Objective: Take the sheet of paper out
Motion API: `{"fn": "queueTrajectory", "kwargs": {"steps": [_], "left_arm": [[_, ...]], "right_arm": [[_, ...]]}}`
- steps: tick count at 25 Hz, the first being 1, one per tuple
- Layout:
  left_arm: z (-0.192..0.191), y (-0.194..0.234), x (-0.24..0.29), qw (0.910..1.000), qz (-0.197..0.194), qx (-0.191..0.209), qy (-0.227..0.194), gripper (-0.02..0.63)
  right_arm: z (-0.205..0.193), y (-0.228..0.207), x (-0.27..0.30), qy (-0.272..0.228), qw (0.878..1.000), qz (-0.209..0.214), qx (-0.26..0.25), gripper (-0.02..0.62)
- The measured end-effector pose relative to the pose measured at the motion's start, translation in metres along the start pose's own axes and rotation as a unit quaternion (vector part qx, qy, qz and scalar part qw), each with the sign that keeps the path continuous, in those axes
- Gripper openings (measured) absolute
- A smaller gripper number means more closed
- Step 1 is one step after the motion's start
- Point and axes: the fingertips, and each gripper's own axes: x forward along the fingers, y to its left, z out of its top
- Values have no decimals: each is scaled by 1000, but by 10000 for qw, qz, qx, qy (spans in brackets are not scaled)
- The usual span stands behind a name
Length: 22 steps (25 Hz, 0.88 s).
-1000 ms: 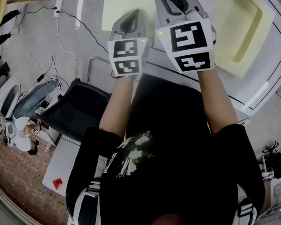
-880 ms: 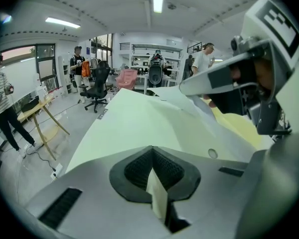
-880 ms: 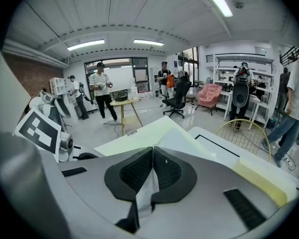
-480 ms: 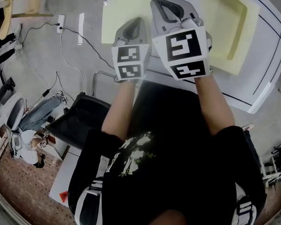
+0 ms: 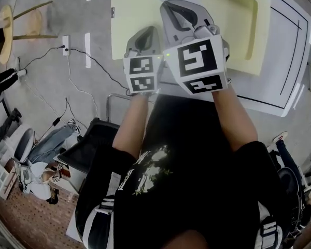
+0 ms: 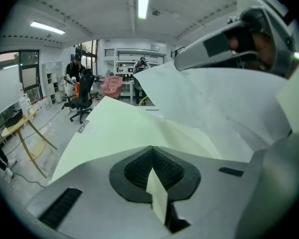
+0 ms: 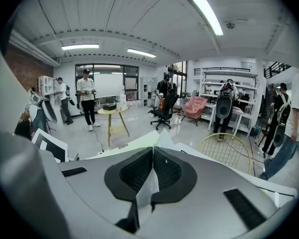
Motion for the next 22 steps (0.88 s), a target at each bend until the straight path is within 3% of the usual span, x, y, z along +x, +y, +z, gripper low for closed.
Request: {"fn": "queueTrajectory", "kwargs": {"steps": [14,22], "left_arm": [[20,-37,-9,9993,-92,253,-267,-11],[41,-86,-9,9979,-199,359,-510,-11]], "right_arm": [[25,-24,-56,-494,9981,-357,-90,7],[22,-60,-89,-648,9963,-547,-123,6]]}}
